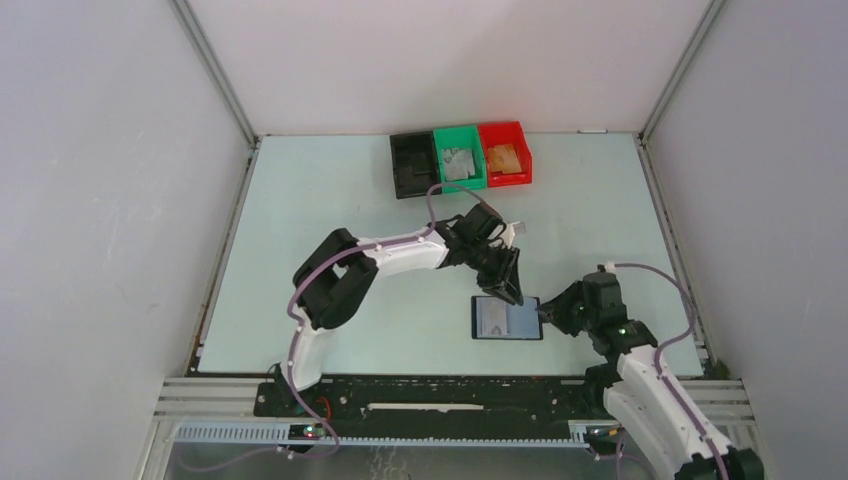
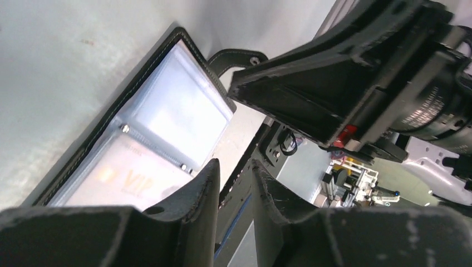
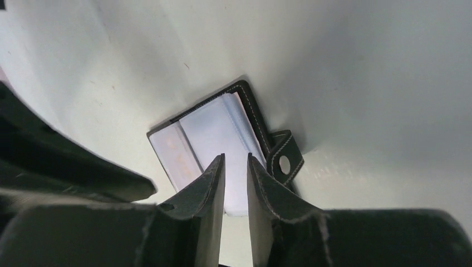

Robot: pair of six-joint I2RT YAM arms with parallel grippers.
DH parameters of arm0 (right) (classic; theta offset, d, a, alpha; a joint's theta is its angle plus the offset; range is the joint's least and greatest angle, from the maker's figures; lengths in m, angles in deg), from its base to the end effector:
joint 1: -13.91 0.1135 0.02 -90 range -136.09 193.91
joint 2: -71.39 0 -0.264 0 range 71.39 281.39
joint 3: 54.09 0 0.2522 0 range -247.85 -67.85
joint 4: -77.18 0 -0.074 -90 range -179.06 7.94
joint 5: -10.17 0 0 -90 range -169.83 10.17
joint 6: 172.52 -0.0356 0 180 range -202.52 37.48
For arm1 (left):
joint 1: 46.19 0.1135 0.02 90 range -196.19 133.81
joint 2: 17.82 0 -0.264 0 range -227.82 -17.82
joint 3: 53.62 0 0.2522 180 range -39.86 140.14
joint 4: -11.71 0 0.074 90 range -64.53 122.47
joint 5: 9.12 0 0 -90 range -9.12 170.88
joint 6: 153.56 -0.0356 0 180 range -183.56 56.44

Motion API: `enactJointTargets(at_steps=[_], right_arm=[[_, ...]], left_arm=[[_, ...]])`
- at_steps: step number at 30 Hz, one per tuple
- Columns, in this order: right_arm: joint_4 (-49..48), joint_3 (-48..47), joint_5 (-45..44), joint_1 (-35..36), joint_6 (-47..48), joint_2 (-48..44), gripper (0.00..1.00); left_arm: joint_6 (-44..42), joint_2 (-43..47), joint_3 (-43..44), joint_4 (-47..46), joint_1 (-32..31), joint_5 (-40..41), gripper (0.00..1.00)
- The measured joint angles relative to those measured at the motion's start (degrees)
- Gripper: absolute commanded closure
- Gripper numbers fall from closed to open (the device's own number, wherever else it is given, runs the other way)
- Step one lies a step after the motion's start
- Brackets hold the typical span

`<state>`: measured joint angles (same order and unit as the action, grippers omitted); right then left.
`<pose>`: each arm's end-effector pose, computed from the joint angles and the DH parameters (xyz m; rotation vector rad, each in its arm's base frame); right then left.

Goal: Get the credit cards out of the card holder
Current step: Remove the credit card from the card holder.

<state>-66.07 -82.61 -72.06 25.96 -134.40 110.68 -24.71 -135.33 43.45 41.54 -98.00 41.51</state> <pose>0.1332 0.0334 0.1530 0.7901 2.3749 0.6590 0.2562 -0.3623 0.1815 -0.6711 -2.7230 1.4142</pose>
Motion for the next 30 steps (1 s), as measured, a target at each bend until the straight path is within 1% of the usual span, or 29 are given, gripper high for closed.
enactJointTargets(at_steps=[4,8,10,13,17,20,22,25,30], right_arm=[[5.1,-0.9,-1.1,-3.0,0.0,-7.1,0.68],[7.0,-1.7,-1.0,-4.1,0.7,-8.6,0.71],[7.2,-1.7,-0.3,-4.1,1.4,-7.1,0.71],[7.0,-1.7,0.7,-2.9,2.2,-4.2,0.70],[5.4,-2.0,0.4,1.6,2.4,-1.5,0.69],[3.3,-3.4,-0.2,5.8,2.5,1.9,0.69],[1.4,-4.2,-0.2,7.2,2.5,4.8,0.69],[-1.2,-4.5,-0.5,7.6,2.5,9.6,0.69],[-2.2,-4.5,-2.0,7.1,2.6,13.6,0.69]], left_arm=[[0.8,-2.8,2.2,-1.2,-0.5,-0.5,0.68],[0.6,-2.7,2.3,-0.2,-0.6,1.4,0.66],[0.6,-1.6,1.6,0.4,-0.3,3.0,0.65],[0.6,2.0,-1.7,1.5,1.1,5.2,0.65],[0.7,6.3,-5.8,2.6,2.8,8.0,0.64],[1.1,7.3,-8.6,2.7,3.2,9.3,0.62],[1.3,7.3,-10.1,3.0,3.0,9.7,0.62],[1.3,7.3,-11.4,4.2,2.7,10.4,0.62],[1.3,7.1,-11.4,4.2,2.4,10.6,0.62]])
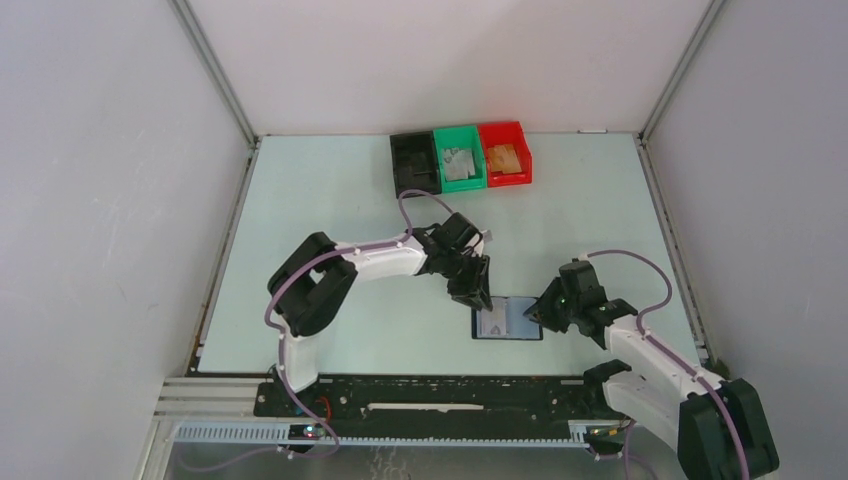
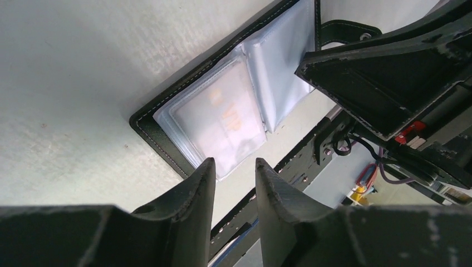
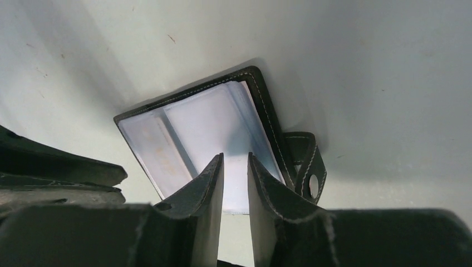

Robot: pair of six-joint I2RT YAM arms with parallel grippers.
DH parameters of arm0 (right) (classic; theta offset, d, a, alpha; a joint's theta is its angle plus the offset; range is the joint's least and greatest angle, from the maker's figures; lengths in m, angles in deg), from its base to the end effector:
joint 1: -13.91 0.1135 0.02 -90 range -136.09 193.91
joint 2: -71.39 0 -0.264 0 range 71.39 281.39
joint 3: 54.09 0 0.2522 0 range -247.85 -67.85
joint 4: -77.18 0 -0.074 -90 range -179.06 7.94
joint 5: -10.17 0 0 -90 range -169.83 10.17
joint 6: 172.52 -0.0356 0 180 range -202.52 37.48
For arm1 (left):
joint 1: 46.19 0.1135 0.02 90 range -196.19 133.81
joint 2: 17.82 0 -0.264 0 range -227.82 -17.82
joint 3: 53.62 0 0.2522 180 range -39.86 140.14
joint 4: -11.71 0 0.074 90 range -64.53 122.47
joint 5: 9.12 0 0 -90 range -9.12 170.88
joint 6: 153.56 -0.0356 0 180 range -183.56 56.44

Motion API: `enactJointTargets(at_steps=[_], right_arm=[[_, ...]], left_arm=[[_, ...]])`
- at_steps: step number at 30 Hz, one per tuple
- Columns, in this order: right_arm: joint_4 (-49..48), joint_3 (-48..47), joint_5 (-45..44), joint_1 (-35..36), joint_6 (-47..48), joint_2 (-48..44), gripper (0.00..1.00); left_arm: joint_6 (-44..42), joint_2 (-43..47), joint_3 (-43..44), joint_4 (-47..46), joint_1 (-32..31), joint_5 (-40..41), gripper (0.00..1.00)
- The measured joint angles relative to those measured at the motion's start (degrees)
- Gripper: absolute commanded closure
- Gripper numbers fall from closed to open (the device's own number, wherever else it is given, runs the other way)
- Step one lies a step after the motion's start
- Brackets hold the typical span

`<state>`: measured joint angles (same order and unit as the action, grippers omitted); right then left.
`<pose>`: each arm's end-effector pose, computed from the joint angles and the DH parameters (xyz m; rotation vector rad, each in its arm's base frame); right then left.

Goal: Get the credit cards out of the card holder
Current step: Remove the credit card from the card holder.

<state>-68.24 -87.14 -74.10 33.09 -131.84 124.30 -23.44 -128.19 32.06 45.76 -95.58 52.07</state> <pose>0.1515 0.0565 0.1494 0.6413 2.5437 0.5819 0.2445 -0.3115 0.1657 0.4420 2.8734 -1.1001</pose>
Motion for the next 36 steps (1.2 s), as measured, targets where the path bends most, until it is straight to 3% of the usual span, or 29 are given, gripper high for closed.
enactJointTargets(at_steps=[36], right_arm=[[-2.1,-0.1,-0.3,-1.1,-0.1,1.7,0.69]], left_arm=[[0.7,-4.7,1.8,-1.1,-0.7,-2.0,0.63]])
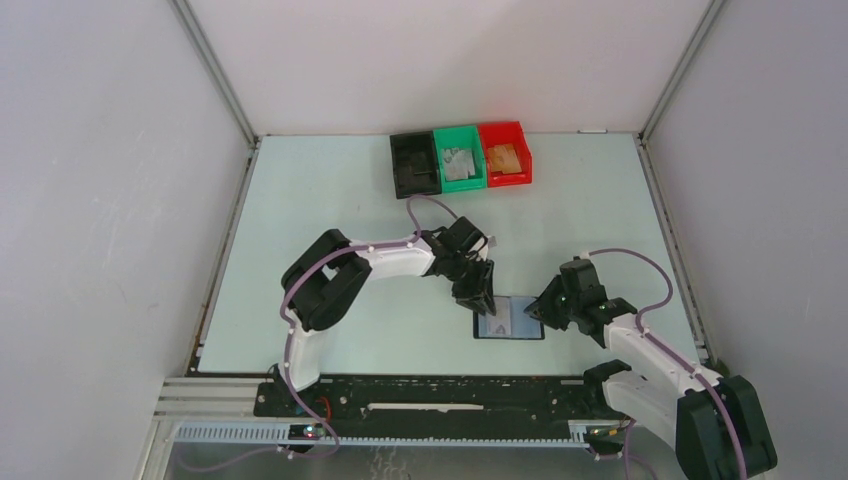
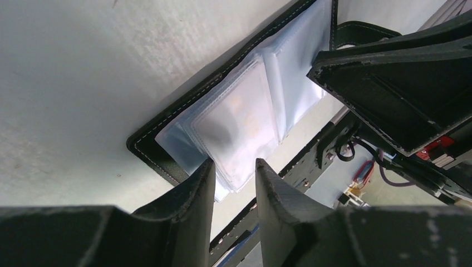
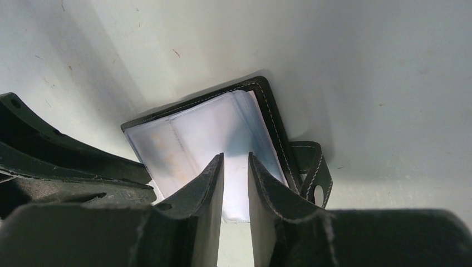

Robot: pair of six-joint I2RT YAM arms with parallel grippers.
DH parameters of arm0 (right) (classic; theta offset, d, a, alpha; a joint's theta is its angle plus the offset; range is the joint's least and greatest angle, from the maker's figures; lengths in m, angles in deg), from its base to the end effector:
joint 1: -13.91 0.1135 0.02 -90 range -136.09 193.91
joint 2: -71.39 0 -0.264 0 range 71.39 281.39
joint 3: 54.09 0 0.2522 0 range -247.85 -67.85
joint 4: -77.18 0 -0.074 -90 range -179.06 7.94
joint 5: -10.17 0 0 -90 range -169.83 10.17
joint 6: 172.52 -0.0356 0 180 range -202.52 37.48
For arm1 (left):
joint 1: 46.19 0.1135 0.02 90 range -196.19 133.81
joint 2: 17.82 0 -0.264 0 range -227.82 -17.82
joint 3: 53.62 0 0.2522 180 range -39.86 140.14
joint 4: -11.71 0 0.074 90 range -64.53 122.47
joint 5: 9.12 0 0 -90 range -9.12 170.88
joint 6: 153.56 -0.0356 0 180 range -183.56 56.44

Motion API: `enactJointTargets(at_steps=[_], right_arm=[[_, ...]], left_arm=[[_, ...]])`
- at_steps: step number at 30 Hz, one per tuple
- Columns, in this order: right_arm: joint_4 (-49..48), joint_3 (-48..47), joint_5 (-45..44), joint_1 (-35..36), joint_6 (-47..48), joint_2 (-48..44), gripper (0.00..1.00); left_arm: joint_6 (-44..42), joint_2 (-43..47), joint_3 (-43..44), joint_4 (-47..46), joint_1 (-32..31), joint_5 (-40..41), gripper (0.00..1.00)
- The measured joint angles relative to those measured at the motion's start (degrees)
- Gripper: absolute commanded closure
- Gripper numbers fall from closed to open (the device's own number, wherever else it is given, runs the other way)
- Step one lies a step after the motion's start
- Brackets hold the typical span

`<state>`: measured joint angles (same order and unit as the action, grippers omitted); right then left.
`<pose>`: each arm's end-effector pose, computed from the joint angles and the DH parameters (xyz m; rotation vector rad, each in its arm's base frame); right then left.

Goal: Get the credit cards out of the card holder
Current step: Remove the credit card from the card holder.

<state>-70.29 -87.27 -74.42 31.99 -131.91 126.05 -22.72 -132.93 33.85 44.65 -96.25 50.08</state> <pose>0.1570 0.0548 0.1480 0.6661 2.5253 0.5737 0.2472 -0.3236 0.1445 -0.4434 -2.8823 1.1062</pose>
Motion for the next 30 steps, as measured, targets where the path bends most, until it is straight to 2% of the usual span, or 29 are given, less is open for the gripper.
enactJointTargets(at_steps=[19,30], right_arm=[[-0.7,1.2,-0.6,-0.5,-0.2,-1.7,0.69],[7.3,1.9,1.4,-8.0,-0.1,-14.8,0.68]], left_arm=[[1.3,0.0,5.0,-2.3,-2.1,-5.9,0.64],[1.5,-3.1,9.1,-2.8,-2.4,-7.9,0.64]])
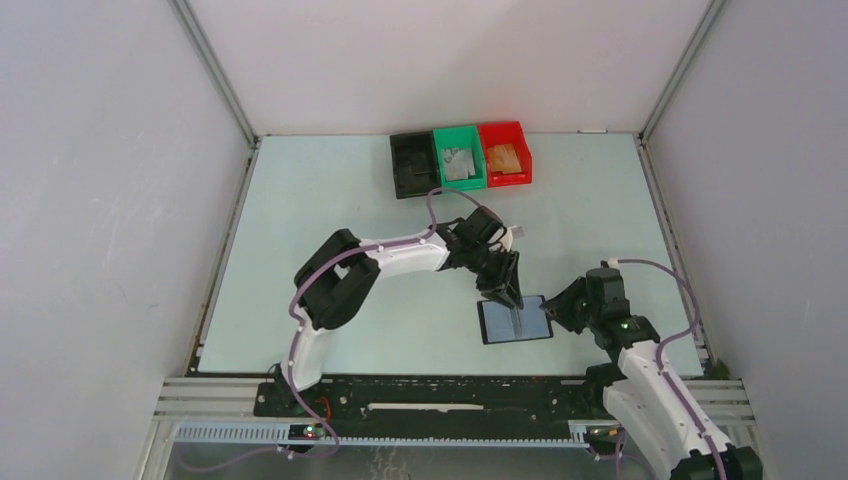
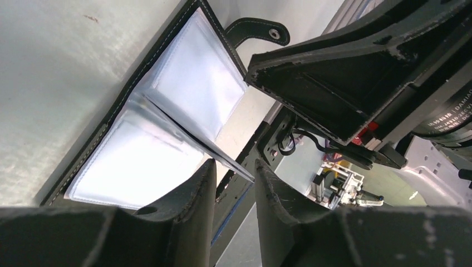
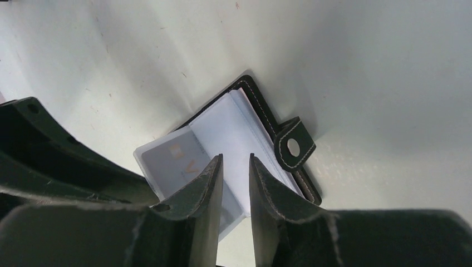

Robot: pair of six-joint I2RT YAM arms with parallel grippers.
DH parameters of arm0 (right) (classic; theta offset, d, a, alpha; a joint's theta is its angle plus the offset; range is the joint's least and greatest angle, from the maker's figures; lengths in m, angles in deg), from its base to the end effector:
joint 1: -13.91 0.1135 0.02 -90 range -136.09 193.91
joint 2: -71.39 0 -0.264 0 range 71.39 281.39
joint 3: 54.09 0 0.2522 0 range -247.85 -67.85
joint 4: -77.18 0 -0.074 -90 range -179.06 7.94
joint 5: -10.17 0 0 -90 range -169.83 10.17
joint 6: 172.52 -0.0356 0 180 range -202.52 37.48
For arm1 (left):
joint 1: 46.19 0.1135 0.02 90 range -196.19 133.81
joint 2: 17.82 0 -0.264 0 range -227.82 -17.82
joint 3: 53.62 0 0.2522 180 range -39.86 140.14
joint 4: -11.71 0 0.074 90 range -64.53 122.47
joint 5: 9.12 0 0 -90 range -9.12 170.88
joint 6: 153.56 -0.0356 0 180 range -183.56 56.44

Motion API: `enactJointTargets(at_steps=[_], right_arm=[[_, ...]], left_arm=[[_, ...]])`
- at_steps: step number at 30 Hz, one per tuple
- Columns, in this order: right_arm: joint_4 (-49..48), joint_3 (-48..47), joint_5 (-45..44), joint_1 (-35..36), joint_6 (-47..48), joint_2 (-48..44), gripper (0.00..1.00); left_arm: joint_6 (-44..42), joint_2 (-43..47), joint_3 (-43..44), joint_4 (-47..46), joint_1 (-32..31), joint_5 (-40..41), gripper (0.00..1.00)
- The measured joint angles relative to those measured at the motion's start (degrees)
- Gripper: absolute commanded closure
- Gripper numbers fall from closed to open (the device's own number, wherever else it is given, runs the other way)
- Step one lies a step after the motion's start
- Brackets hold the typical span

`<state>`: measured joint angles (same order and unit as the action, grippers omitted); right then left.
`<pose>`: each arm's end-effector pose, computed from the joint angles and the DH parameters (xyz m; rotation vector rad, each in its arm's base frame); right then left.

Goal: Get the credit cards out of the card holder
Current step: Remove the credit card from the card holder.

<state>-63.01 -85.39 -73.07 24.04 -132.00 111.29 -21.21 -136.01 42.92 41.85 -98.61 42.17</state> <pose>0.1365 0.0286 0.1633 0.7896 2.3749 0.6005 0.2520 -0.3639 0.1732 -0.5774 -2.7231 1.3616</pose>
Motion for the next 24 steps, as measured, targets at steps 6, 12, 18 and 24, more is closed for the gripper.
enactJointTargets(at_steps=[6,12,18,24], right_arm=[[3.2,0.0,2.0,-1.9,0.4,-3.9,0.67],[2.0,0.1,6.4,-1.9,1.2,-2.1,0.57],[-0.8,0.9,11.7,-1.9,2.1,-0.9,0.51],[-1.2,1.8,13.6,-1.9,3.0,-4.0,0.50]], left_arm=[[0.3,-2.1,1.6,-0.1,-0.1,-0.5,0.64],[0.3,-2.3,1.7,0.0,-0.2,-0.5,0.64],[0.3,-2.7,2.2,-0.1,-0.2,-0.5,0.64],[0.3,-3.3,2.2,0.0,-0.2,-0.7,0.64]])
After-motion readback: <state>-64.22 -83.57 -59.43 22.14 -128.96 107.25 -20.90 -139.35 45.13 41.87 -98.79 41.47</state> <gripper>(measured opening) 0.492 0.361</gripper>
